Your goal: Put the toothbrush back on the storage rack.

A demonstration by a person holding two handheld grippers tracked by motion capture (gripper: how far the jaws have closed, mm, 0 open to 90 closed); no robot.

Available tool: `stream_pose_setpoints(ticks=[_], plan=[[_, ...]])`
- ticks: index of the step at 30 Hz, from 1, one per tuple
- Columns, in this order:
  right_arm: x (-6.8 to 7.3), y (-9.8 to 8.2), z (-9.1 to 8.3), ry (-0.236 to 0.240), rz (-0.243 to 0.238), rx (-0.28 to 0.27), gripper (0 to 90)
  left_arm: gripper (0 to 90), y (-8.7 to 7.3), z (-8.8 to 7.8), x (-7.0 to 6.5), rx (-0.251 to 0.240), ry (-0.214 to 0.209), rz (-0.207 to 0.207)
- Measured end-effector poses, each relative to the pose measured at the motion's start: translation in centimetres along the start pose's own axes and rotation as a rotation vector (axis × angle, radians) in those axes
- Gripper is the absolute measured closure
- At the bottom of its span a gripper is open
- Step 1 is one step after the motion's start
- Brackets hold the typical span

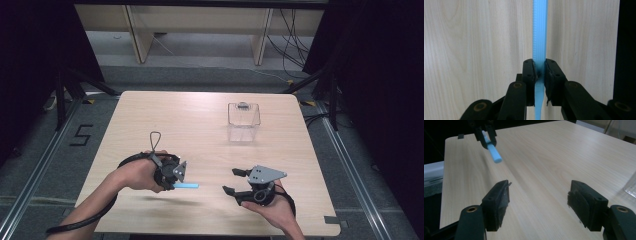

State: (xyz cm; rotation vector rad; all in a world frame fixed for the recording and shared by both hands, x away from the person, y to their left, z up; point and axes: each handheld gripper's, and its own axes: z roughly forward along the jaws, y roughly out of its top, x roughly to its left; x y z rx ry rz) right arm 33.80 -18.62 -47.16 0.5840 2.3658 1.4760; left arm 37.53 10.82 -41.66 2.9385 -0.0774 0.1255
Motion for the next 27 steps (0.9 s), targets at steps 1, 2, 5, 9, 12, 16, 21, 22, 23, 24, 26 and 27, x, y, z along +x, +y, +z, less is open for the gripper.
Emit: stream_pose_setpoints(ticks=[1,2,5,9,12,16,21,22,23,24,26,27], plan=[[0.2,0.0,0.2,0.004,0.008,-0.003,34.9,78.4,0.0,0.0,0.0,0.0,0.0,0.0],[0.3,0.1,0.4,0.009,-0.005,-0.005,35.7,78.4,0.3,0.0,0.0,-0.006,0.0,0.005],[0.7,0.3,0.8,0.046,-0.016,0.001,37.3,78.4,0.8,0.0,0.1,-0.013,0.001,0.016],[1.0,0.6,1.6,0.076,-0.045,-0.007,40.1,78.4,1.3,0.0,0.2,-0.015,-0.001,0.03],[1.5,0.8,2.1,0.104,-0.035,-0.011,43.1,78.4,1.8,0.1,0.2,-0.022,-0.001,0.039],[1.9,1.1,2.8,0.122,-0.035,-0.021,46.7,78.4,2.3,0.0,0.3,-0.031,-0.001,0.04],[2.2,1.2,3.5,0.141,-0.053,-0.027,51.9,78.4,2.8,0.0,0.3,-0.038,0.002,0.049],[2.2,1.2,3.5,0.141,-0.053,-0.027,51.9,78.4,2.8,0.0,0.3,-0.038,0.002,0.049],[2.1,1.2,3.7,0.15,-0.069,-0.021,54.4,78.4,2.9,0.0,0.3,-0.038,0.004,0.055],[2.1,1.2,3.8,0.141,-0.079,-0.028,55.1,78.4,3.0,0.0,0.3,-0.038,0.002,0.055],[2.2,1.1,4.1,0.157,-0.069,-0.026,57.2,78.4,3.1,-0.1,0.3,-0.041,0.006,0.059],[2.2,1.1,4.1,0.164,-0.067,-0.015,58.0,78.4,3.2,-0.1,0.3,-0.04,0.004,0.063]])
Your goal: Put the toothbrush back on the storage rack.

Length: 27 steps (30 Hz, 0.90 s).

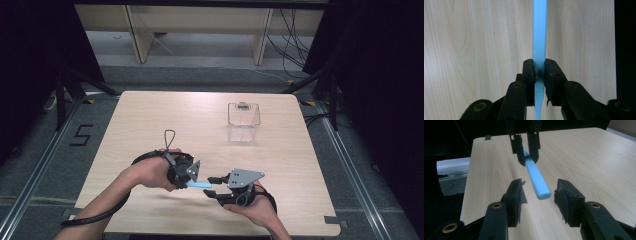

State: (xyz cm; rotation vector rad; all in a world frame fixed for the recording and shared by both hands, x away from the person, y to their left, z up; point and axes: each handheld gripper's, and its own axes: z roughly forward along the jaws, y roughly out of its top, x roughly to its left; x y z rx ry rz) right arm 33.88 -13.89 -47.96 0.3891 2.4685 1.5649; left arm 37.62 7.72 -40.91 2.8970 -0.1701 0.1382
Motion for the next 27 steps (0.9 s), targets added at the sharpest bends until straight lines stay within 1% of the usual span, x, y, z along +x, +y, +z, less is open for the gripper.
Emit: stream_pose_setpoints(ticks=[2,3,7,8,9,12,13,15,17,18,19,20,21,22,23,27], plan=[[0.04,-0.04,0.12,0.007,0.008,0.0,58.8,78.4,0.04,-0.02,-0.01,-0.003,0.001,0.004],[-0.18,0.0,0.24,0.004,-0.011,-0.011,60.6,78.4,0.18,-0.07,-0.09,-0.005,-0.002,0.008],[-0.25,0.16,0.43,0.016,-0.019,-0.027,63.8,78.4,0.43,-0.18,-0.12,-0.01,0.0,0.02],[-0.25,0.2,0.46,0.018,-0.021,-0.029,64.3,78.4,0.5,-0.15,-0.2,-0.025,0.004,0.009],[-0.27,0.25,0.47,0.021,-0.023,-0.027,64.9,78.4,0.57,-0.25,-0.15,-0.015,0.003,0.023],[-0.34,0.26,0.58,0.033,-0.028,-0.032,66.6,78.4,0.67,-0.32,-0.17,-0.016,0.005,0.028],[-0.38,0.24,0.63,0.041,-0.039,-0.037,68.4,78.4,0.76,-0.3,-0.24,-0.02,-0.001,0.03],[-0.3,0.2,0.64,0.05,-0.038,-0.03,69.8,78.4,0.79,-0.27,-0.24,-0.02,0.001,0.034],[-0.22,0.12,0.79,0.048,-0.05,-0.037,71.0,78.4,0.83,-0.28,-0.28,-0.02,0.001,0.034],[-0.18,0.11,0.77,0.054,-0.053,-0.03,71.6,78.4,0.85,-0.3,-0.28,-0.019,0.004,0.037],[-0.1,0.07,0.83,0.051,-0.05,-0.036,72.2,78.4,0.87,-0.3,-0.29,-0.015,0.003,0.04],[-0.1,0.07,0.85,0.049,-0.055,-0.041,72.8,78.4,0.85,-0.14,-0.5,-0.041,-0.001,0.01],[-0.1,0.07,0.85,0.05,-0.055,-0.043,73.4,78.4,0.85,-0.14,-0.5,-0.041,-0.001,0.01],[-0.1,0.07,0.85,0.05,-0.055,-0.043,73.4,78.4,0.87,-0.13,-0.5,-0.039,0.0,0.014],[-0.12,0.09,0.82,0.048,-0.06,-0.044,75.1,78.4,0.94,-0.31,-0.36,-0.017,0.002,0.043],[-0.19,0.11,0.7,0.058,-0.069,-0.049,76.5,78.4,0.99,-0.47,-0.4,-0.017,0.008,0.049]])
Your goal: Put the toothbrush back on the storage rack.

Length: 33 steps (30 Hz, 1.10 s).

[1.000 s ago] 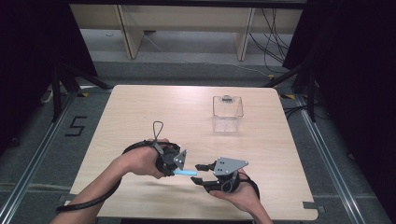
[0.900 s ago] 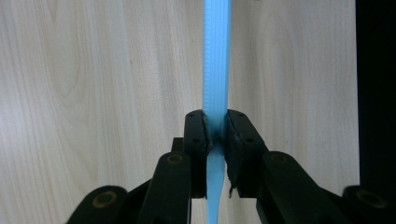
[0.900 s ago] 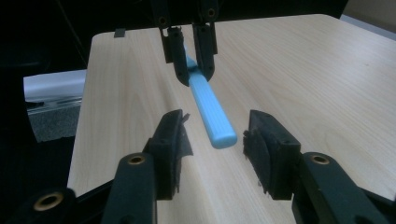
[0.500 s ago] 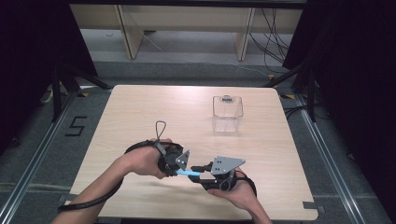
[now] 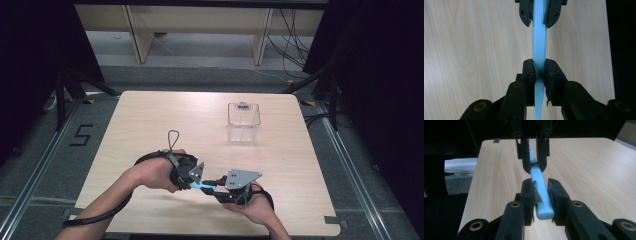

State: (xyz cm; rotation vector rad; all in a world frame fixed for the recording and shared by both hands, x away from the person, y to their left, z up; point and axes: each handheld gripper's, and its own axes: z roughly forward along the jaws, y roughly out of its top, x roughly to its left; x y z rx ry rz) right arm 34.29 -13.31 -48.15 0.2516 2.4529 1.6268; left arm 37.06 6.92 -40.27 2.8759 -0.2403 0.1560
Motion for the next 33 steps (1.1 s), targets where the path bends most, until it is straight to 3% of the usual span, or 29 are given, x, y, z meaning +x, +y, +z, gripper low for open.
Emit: stream_pose_setpoints(ticks=[2,3,7,10,11,13,15,16,20,21,22,23,26,27,28,29,30,33], plan=[[0.0,-0.1,0.0,0.004,-0.005,-0.011,77.6,78.3,0.0,0.1,-0.2,-0.023,-0.002,-0.022],[0.0,-0.1,-0.1,0.011,0.0,-0.01,78.2,78.2,0.1,0.0,-0.1,0.001,0.001,0.008],[0.1,-0.1,-0.1,0.013,0.0,-0.018,78.8,78.0,0.1,0.1,-0.2,-0.022,-0.004,-0.014],[0.1,-0.1,-0.3,-0.002,-0.005,-0.025,78.9,77.1,0.1,0.1,-0.2,-0.042,0.007,-0.01],[0.1,-0.1,-0.3,-0.002,-0.005,-0.025,78.9,77.1,0.0,0.0,0.0,-0.034,0.018,0.012],[0.1,-0.1,-0.6,-0.011,0.0,-0.032,78.9,66.9,-0.3,-0.1,-0.2,-0.098,0.062,-0.023],[0.1,-0.2,-0.7,-0.027,0.009,-0.025,78.8,59.6,-0.6,-0.4,-0.1,-0.106,0.11,-0.032],[0.1,-0.2,-0.7,-0.027,0.009,-0.025,78.8,56.5,-0.6,-0.4,-0.1,-0.106,0.11,-0.032],[-0.2,-0.4,-1.1,-0.089,0.005,-0.024,78.8,47.7,-1.6,-1.0,-0.5,-0.214,0.184,-0.09],[-0.3,-0.4,-1.3,-0.104,0.006,-0.017,78.8,46.1,-2.3,-1.4,-0.7,-0.257,0.219,-0.11],[-0.4,-0.5,-1.4,-0.115,-0.004,-0.022,78.8,44.4,-2.3,-1.4,-0.7,-0.257,0.219,-0.11],[-0.4,-0.5,-1.6,-0.123,0.018,-0.023,78.8,41.7,-2.7,-1.5,-0.9,-0.279,0.236,-0.127],[-0.7,-0.7,-2.1,-0.149,0.028,-0.026,78.8,37.1,-4.2,-1.6,-1.5,-0.387,0.291,-0.223],[-0.9,-0.6,-2.2,-0.167,0.027,-0.04,78.8,35.3,-4.2,-1.6,-1.5,-0.387,0.291,-0.223],[-0.9,-0.6,-2.4,-0.179,0.043,-0.037,78.8,33.4,-4.7,-1.3,-1.8,-0.443,0.307,-0.275],[-0.9,-0.6,-2.4,-0.179,0.043,-0.037,78.8,31.5,-4.7,-1.3,-1.8,-0.443,0.307,-0.275],[-0.9,-0.6,-2.7,-0.215,0.057,-0.037,78.8,30.1,-5.3,-0.6,-2.1,-0.482,0.306,-0.324],[-1.2,-0.6,-2.9,-0.232,0.057,-0.055,78.8,27.4,-5.8,0.1,-2.5,-0.498,0.301,-0.352]])
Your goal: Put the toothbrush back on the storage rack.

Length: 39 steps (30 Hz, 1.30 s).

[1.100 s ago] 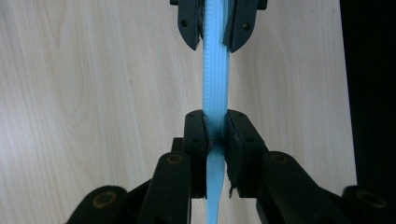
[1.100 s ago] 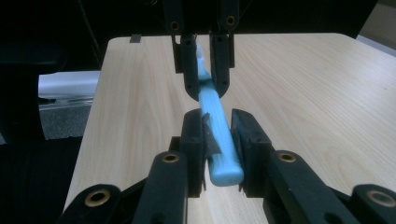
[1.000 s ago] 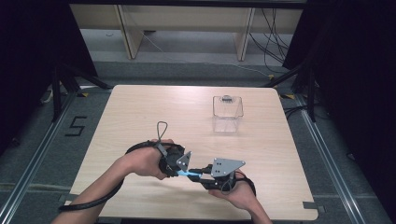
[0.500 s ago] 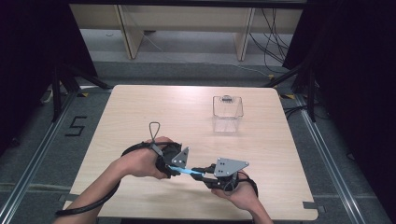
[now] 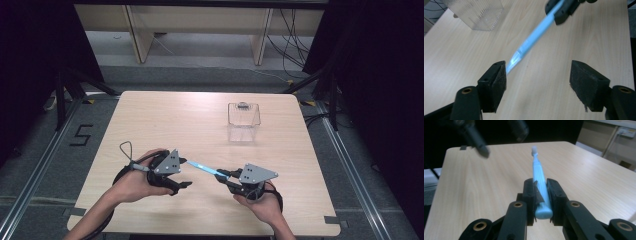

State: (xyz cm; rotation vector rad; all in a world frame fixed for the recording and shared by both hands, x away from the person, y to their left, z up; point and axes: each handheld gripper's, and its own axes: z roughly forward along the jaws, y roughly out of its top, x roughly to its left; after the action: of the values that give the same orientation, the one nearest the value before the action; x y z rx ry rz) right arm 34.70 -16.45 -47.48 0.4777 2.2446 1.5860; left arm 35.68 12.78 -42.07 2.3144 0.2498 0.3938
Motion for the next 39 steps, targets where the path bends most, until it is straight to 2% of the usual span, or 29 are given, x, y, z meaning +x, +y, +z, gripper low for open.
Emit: stream_pose_setpoints(ticks=[2,3,4,5,6,7,8,9,11,13,14,15,16,17,18,20,21,22,23,24,25,28,29,30,34,35,36,38,39], plan=[[-0.3,0.1,-0.4,-0.047,-0.008,-0.018,78.8,27.0,-1.3,0.4,-0.3,-0.043,-0.006,-0.094],[-0.3,0.1,-0.4,-0.047,-0.008,-0.018,78.8,27.0,-1.3,0.4,-0.3,-0.043,-0.006,-0.094],[-0.4,0.2,-0.5,-0.051,-0.002,-0.025,78.8,27.0,-1.7,0.6,-0.4,-0.065,-0.002,-0.139],[-0.5,0.3,-0.8,-0.062,0.007,-0.03,78.8,27.8,-2.4,0.9,-0.3,-0.081,-0.012,-0.203],[-0.5,0.3,-0.8,-0.062,0.007,-0.03,78.8,27.7,-2.4,0.9,-0.3,-0.081,-0.012,-0.203],[-0.5,0.4,-0.9,-0.073,0.008,-0.047,78.8,27.9,-2.9,1.3,-0.4,-0.107,-0.01,-0.263],[-0.5,0.4,-0.9,-0.073,0.008,-0.047,78.8,28.2,-2.9,1.3,-0.4,-0.107,-0.01,-0.263],[-0.6,0.5,-1.0,-0.078,0.0,-0.056,78.8,28.3,-3.4,1.5,-0.3,-0.137,0.001,-0.328],[-0.5,0.6,-1.0,-0.072,0.013,-0.051,78.8,27.9,-3.5,1.6,-0.2,-0.143,-0.011,-0.342],[-0.5,0.6,-0.9,-0.073,0.014,-0.058,78.8,26.6,-3.7,1.9,-0.1,-0.169,0.003,-0.385],[-0.4,0.7,-0.9,-0.071,0.016,-0.067,78.8,25.5,-3.9,2.2,0.0,-0.192,0.011,-0.421],[-0.4,0.7,-0.9,-0.067,0.016,-0.079,78.8,25.5,-3.9,2.4,0.2,-0.199,0.005,-0.435],[-0.4,0.8,-1.0,-0.092,0.005,-0.073,78.8,25.6,-4.0,2.5,0.3,-0.199,-0.003,-0.448],[-0.4,0.8,-1.0,-0.092,0.005,-0.073,78.8,25.7,-4.0,2.5,0.3,-0.199,-0.003,-0.448],[-0.4,0.8,-0.9,-0.069,0.01,-0.085,78.8,25.7,-4.0,2.7,0.4,-0.216,-0.004,-0.462],[-0.4,1.0,-1.1,-0.09,-0.001,-0.085,78.8,25.7,-4.0,2.8,0.7,-0.228,-0.016,-0.481],[-0.3,1.0,-1.0,-0.073,0.012,-0.1,78.8,25.8,-3.9,2.9,0.9,-0.251,-0.011,-0.511],[-0.3,1.1,-1.1,-0.094,-0.01,-0.099,78.8,26.0,-3.9,2.9,0.9,-0.251,-0.011,-0.511],[-0.3,1.1,-1.1,-0.094,-0.01,-0.099,78.8,26.0,-3.8,3.0,1.0,-0.267,-0.011,-0.518],[-0.3,1.2,-1.0,-0.065,0.001,-0.106,78.8,26.2,-3.6,3.1,1.2,-0.297,-0.014,-0.536],[-0.2,1.2,-1.1,-0.073,0.001,-0.103,78.8,26.2,-3.5,3.1,1.3,-0.308,-0.015,-0.543],[-0.1,1.4,-1.1,-0.085,0.004,-0.107,78.8,27.0,-3.2,3.1,1.4,-0.329,-0.007,-0.556],[-0.1,1.4,-1.1,-0.083,0.006,-0.109,78.8,27.0,-3.2,3.2,1.5,-0.362,-0.016,-0.568],[-0.2,1.4,-1.2,-0.081,-0.003,-0.107,78.8,27.8,-3.1,3.3,1.6,-0.372,-0.016,-0.573],[-0.3,1.4,-1.2,-0.086,-0.011,-0.118,78.8,27.5,-2.7,3.6,1.6,-0.378,-0.012,-0.579],[-0.2,1.5,-1.1,-0.063,0.006,-0.123,78.8,27.3,-2.5,3.7,1.6,-0.384,-0.014,-0.578],[-0.2,1.5,-1.1,-0.063,0.006,-0.123,78.8,26.9,-2.5,3.7,1.6,-0.384,-0.014,-0.578],[-0.1,1.4,-1.1,-0.077,0.001,-0.117,78.8,26.4,-2.4,3.7,1.6,-0.393,-0.009,-0.571],[-0.1,1.4,-1.0,-0.062,-0.003,-0.101,78.8,26.4,-2.3,3.7,1.6,-0.413,-0.013,-0.585]])
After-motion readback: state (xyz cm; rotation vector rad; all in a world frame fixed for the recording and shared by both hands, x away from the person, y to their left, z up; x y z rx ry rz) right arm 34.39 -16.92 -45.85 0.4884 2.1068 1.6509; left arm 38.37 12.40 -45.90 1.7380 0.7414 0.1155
